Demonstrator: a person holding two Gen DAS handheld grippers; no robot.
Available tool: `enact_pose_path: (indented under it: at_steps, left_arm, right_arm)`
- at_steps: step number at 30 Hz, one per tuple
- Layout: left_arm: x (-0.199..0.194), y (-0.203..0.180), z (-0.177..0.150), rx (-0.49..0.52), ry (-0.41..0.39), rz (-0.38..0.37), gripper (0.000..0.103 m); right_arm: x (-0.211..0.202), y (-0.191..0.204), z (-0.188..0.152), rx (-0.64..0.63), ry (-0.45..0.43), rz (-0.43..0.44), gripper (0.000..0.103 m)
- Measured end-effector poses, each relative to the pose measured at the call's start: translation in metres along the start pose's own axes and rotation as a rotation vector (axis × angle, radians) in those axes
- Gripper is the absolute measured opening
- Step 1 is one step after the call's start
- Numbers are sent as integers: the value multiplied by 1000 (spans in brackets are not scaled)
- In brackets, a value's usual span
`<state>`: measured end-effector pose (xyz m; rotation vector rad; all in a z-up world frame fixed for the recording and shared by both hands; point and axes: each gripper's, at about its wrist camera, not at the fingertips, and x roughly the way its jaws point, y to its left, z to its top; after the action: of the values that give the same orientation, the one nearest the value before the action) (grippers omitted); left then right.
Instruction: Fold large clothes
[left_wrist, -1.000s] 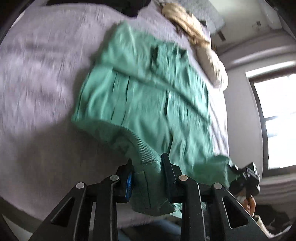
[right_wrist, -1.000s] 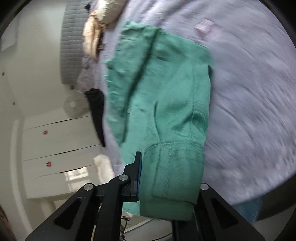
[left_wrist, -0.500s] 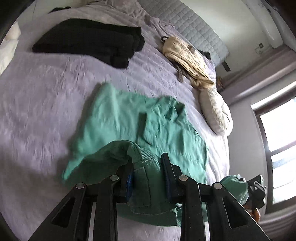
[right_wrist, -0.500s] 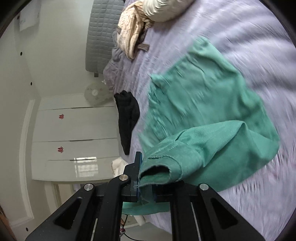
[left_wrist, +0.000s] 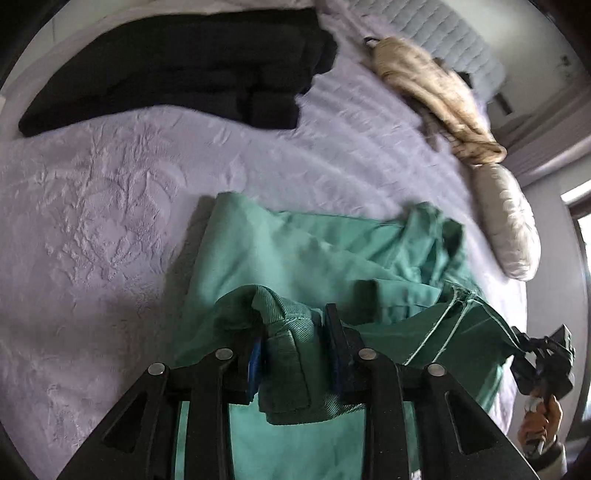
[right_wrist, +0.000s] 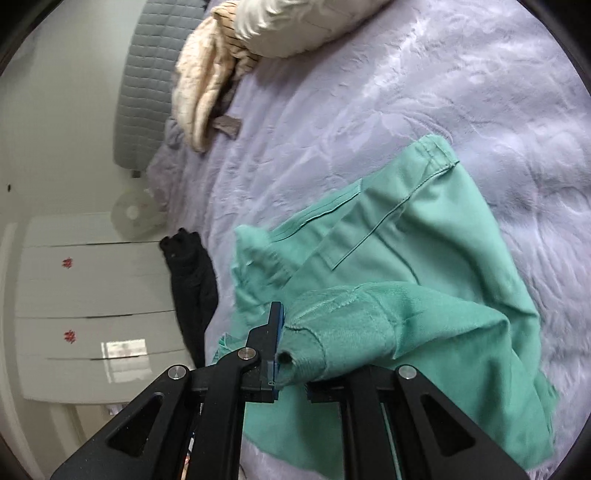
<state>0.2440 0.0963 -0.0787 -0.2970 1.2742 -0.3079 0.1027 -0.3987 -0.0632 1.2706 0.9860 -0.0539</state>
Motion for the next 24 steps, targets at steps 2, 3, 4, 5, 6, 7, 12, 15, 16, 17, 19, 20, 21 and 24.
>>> enact_pose_path:
  at_steps: [2, 3, 4, 5, 6, 7, 12, 15, 16, 17, 19, 20, 21, 24]
  left_arm:
    - [-2, 2, 2, -2, -27, 29, 68]
    - [-8, 1, 4, -13, -50, 59, 84]
    - [-15, 0, 5, 1, -87, 81, 86]
    - [-21, 0, 6, 15, -111, 82, 86]
    - [-25, 0, 9, 26, -114, 83, 86]
    - [-26, 0, 11, 27, -110, 91, 86]
    - [-10, 7, 18, 55, -78, 170, 86]
    - [12, 6, 18, 81, -24, 168, 86]
    - [19, 4, 19, 91, -7, 164, 86]
    - [29, 2, 19, 105, 7, 170, 86]
    - [41, -2, 18, 125, 18, 186, 86]
    - [50, -5, 18, 134, 23, 198, 86]
    - [54, -6, 17, 140, 25, 204, 84]
    - [58, -12, 14, 169, 29, 237, 13]
  right_arm:
    - [8, -6, 5, 17, 0, -20, 11]
    - [10, -8, 6, 21, 3, -29, 14]
    - [12, -10, 8, 29, 9, -38, 14]
    - [12, -11, 10, 36, 17, -46, 17]
    - [13, -12, 11, 41, 27, -51, 26]
    - [11, -12, 12, 42, 37, -57, 37]
    - [-20, 6, 16, -107, -47, -123, 77]
    - [-28, 14, 21, -222, -79, -281, 77]
    - [-24, 13, 23, -260, -70, -338, 77]
    - [-20, 12, 24, -283, -58, -371, 77]
    - [-6, 7, 24, -341, -27, -460, 76]
    - [-1, 6, 23, -359, -18, -483, 73]
    - [5, 3, 22, -383, -2, -514, 62]
    - [25, -1, 15, -431, 57, -575, 4]
